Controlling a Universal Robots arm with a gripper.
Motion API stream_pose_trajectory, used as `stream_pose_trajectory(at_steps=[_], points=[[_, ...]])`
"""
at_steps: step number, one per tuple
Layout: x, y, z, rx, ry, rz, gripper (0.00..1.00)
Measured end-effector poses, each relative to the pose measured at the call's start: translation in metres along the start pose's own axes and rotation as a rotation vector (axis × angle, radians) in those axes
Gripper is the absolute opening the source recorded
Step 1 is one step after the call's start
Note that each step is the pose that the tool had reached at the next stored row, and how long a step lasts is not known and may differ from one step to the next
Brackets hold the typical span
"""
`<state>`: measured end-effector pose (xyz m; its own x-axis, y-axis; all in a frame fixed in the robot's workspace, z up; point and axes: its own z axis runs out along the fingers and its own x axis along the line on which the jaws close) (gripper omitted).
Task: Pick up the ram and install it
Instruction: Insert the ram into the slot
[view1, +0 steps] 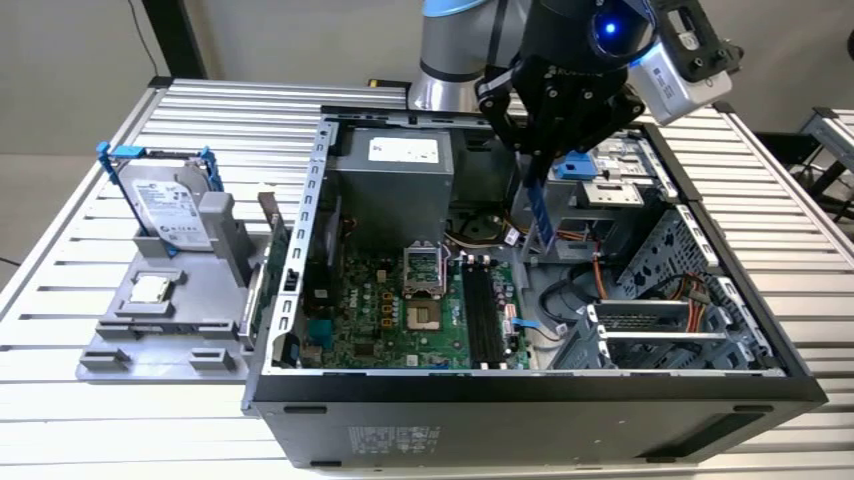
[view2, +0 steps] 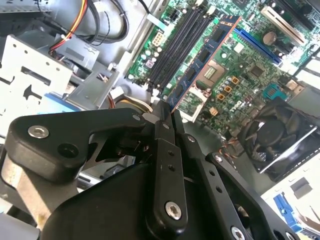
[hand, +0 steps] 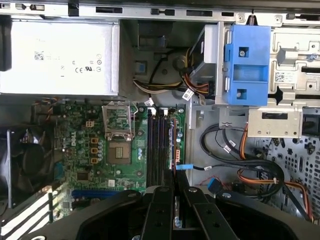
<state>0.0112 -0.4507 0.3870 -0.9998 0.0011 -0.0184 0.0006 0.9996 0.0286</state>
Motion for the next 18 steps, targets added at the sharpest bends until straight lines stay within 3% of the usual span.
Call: stream_pose_trajectory(at_steps=[18], points=[[0.0001,-0.0003,0.0080,-0.0001,-0.0001,0.001,0.00]])
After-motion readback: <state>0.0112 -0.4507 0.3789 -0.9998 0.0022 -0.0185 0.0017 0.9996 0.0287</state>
